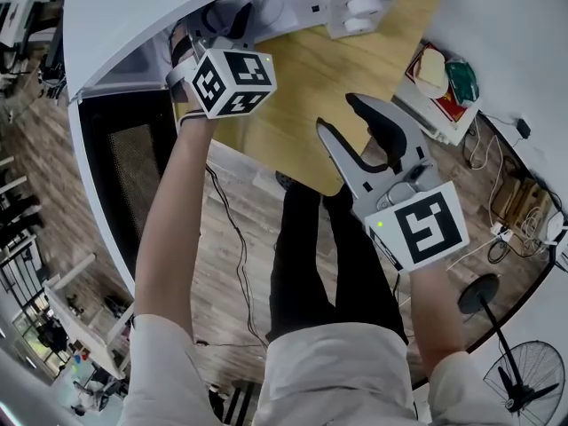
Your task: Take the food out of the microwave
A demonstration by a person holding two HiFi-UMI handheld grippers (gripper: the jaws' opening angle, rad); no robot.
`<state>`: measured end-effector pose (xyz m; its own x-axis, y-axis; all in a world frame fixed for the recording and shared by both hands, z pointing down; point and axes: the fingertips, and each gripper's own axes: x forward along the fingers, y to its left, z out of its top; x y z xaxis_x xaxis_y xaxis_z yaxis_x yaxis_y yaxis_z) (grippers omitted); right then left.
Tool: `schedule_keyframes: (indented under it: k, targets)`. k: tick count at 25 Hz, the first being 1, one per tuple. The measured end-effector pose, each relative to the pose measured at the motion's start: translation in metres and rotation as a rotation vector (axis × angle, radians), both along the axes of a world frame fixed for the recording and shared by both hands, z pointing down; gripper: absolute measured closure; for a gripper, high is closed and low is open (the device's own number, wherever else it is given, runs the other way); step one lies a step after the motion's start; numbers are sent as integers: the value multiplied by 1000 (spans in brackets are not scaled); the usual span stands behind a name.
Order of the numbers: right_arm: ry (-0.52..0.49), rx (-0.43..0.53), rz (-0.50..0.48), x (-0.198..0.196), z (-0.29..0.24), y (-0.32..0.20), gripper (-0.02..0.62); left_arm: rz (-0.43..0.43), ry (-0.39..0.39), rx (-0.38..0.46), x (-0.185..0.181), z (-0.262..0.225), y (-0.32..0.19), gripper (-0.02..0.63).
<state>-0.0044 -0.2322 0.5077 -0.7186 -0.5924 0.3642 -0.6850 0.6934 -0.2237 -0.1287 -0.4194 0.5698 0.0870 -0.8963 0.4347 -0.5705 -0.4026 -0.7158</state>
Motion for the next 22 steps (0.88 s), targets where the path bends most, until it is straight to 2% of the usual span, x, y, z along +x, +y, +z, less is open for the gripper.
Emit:
schedule_keyframes:
  k: [6,13,22]
  targets:
    - [3,10,-2,1,-2,-3,434,-25,-82,12,-7,9,-10,390]
    - [4,-1,1,2,4,-3,435,-10,-135,41,-5,10,-17,392]
    - [-12,-12,-14,-1,4,-1,436,8,-203,73,-1,13,-18,448]
